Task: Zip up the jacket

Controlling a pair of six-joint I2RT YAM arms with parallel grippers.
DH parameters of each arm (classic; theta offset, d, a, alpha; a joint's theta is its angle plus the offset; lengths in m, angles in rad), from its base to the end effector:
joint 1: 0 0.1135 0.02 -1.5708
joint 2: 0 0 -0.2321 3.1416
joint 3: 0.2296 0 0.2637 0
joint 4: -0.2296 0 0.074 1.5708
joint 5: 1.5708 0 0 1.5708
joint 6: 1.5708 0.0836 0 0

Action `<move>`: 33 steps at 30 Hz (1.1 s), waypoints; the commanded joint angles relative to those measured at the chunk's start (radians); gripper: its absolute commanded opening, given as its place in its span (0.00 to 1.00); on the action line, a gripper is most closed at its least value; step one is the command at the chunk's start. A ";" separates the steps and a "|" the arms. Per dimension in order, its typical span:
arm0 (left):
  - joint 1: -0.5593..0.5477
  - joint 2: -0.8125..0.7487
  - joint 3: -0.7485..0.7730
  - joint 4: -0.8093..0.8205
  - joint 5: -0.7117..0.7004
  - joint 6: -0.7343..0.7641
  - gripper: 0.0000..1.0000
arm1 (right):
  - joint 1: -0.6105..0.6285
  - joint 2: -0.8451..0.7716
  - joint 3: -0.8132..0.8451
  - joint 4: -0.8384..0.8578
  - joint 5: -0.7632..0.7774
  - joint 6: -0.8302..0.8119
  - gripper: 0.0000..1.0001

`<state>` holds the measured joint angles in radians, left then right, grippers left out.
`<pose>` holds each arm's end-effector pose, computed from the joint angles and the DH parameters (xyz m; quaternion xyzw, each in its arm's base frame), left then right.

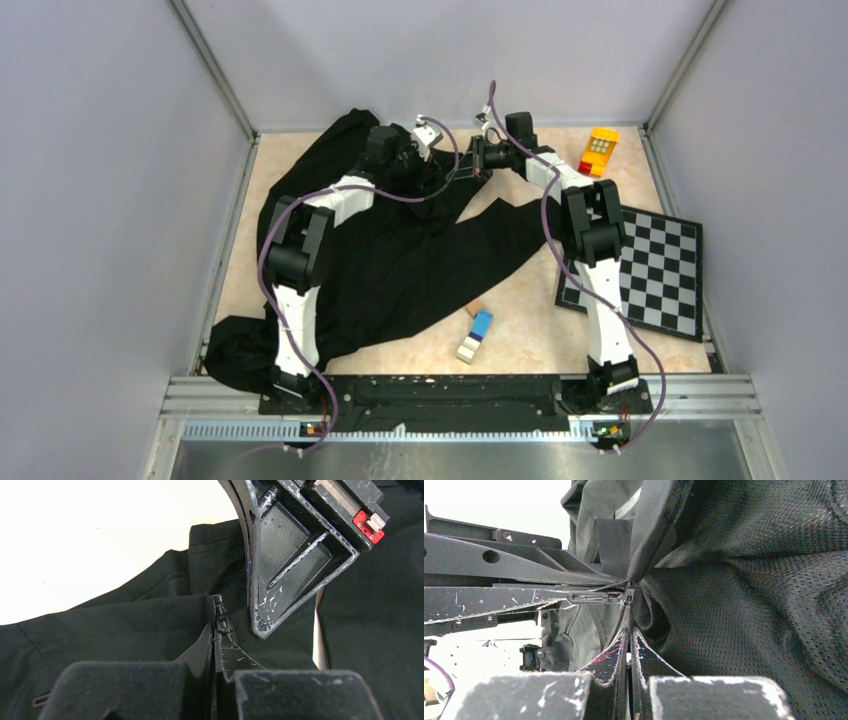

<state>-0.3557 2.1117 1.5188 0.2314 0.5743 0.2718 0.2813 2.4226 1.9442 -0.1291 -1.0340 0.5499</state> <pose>0.4724 -0.2240 0.1678 0.3967 0.7008 -0.2557 0.5349 0.5047 0.2206 0.1348 -0.1237 0.7941 0.5633 0.1916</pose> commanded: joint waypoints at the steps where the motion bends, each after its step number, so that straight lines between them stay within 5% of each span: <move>1: -0.003 -0.048 0.025 0.017 -0.001 0.008 0.00 | 0.009 -0.051 0.005 0.016 0.006 -0.012 0.00; 33: -0.004 -0.053 0.028 -0.027 0.016 0.030 0.00 | -0.005 -0.081 -0.044 0.096 0.044 0.024 0.00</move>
<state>-0.3557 2.1117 1.5204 0.2161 0.5613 0.2764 0.2802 2.4222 1.9221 -0.0875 -1.0069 0.5735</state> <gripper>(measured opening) 0.003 0.004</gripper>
